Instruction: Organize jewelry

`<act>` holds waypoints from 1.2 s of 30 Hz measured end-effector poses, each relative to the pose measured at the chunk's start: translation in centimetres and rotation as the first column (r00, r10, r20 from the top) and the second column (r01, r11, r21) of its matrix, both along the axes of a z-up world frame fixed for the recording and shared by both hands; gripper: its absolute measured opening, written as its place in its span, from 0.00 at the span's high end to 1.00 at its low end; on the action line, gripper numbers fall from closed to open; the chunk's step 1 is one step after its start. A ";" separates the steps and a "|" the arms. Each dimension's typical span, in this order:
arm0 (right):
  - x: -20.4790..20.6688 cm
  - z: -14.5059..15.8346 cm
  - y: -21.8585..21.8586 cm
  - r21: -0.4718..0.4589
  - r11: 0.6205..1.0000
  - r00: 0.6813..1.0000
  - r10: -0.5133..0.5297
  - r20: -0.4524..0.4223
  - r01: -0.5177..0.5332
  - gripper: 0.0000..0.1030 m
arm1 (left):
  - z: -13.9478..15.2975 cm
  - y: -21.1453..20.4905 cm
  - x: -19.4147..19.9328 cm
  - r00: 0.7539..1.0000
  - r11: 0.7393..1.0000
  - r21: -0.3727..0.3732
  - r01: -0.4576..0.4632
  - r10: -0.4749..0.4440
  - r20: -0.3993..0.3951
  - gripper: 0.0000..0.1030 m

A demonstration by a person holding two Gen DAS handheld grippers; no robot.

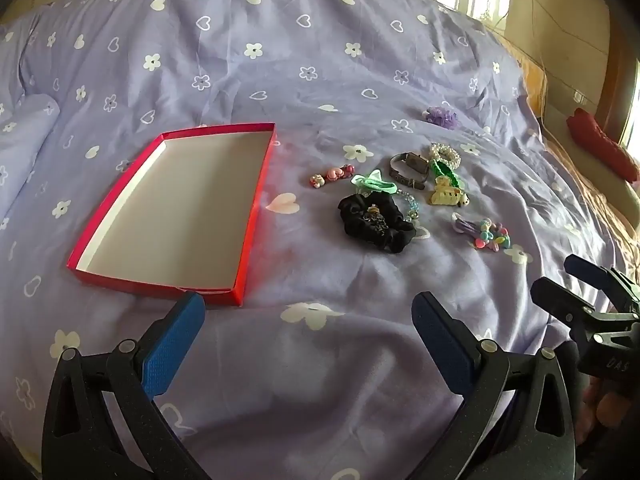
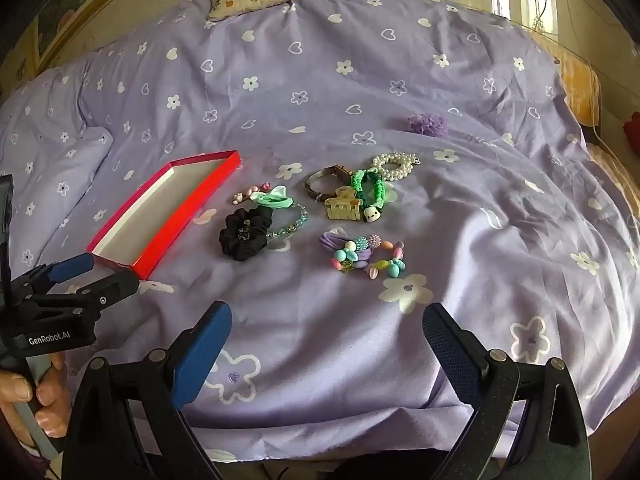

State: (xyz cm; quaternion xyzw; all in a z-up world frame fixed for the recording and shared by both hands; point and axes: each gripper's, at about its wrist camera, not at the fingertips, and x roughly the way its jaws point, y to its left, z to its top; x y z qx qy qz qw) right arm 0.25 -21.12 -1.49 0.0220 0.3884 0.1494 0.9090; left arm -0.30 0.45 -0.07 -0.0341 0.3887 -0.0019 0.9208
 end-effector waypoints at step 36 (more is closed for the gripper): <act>-0.6 0.6 0.3 0.021 1.000 0.999 -0.008 0.039 0.007 0.05 | 0.6 -0.2 -0.2 1.000 1.000 -0.002 -0.003 0.003 0.018 0.00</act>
